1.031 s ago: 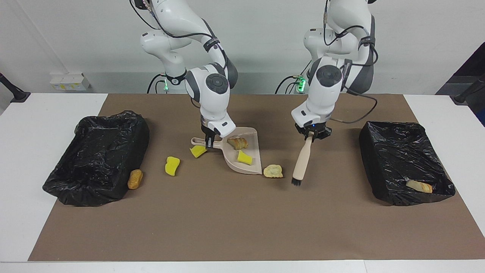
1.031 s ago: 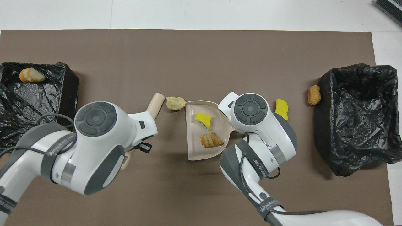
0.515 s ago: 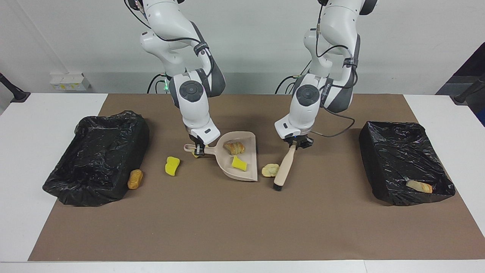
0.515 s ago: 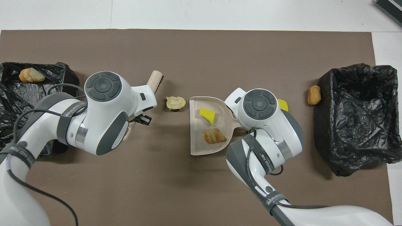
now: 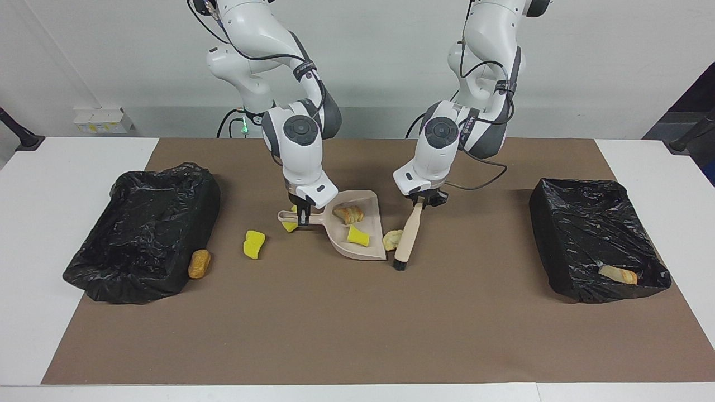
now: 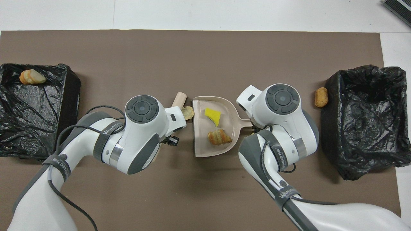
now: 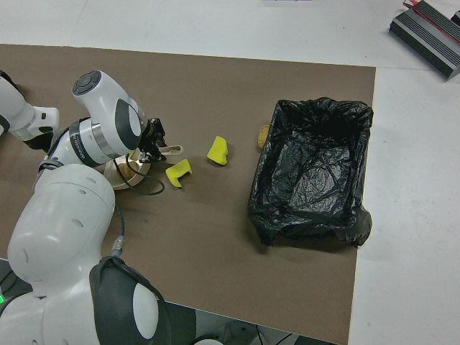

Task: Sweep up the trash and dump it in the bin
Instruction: 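Sweep the trash into the dustpan with the left gripper's brush, then lift the dustpan with the right gripper while the left gripper withdraws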

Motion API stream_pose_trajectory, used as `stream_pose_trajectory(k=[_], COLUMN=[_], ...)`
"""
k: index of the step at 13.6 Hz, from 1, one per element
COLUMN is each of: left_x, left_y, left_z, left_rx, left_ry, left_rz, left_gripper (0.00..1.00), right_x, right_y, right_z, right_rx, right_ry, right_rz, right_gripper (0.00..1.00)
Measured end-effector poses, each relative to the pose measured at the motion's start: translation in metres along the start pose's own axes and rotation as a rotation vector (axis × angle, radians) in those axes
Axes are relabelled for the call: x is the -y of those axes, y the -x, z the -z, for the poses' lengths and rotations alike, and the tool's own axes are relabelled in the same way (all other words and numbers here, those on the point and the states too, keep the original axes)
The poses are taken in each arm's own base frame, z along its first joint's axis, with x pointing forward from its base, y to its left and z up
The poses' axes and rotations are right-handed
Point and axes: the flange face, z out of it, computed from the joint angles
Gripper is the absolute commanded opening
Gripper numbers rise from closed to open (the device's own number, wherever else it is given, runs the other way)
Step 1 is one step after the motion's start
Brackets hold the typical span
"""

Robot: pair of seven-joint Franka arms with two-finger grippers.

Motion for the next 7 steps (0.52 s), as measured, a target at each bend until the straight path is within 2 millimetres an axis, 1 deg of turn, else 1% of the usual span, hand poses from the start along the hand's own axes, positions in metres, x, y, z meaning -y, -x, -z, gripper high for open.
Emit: stream_pose_trajectory(k=[1, 3, 6, 7], left_x=[-0.004, -0.026, -0.068, -0.076], left_y=[0.005, 0.017, 0.033, 0.036], left_z=[-0.001, 0.002, 0.023, 0.03], left_rx=[0.01, 0.021, -0.005, -0.015], left_ry=[0.034, 0.105, 0.132, 0.136], left_rz=[0.016, 0.053, 0.095, 0.108], left_gripper=[0.0, 0.0, 0.0, 0.0], right_x=[0.001, 0.002, 0.002, 0.003], right_y=[-0.003, -0.007, -0.01, -0.013], right_z=[-0.001, -0.001, -0.001, -0.002], right_rx=[0.013, 0.028, 0.027, 0.027], right_ry=[0.004, 0.012, 0.02, 0.02], right_rz=[0.015, 0.033, 0.04, 0.044], right_gripper=[0.0, 0.0, 0.0, 0.0])
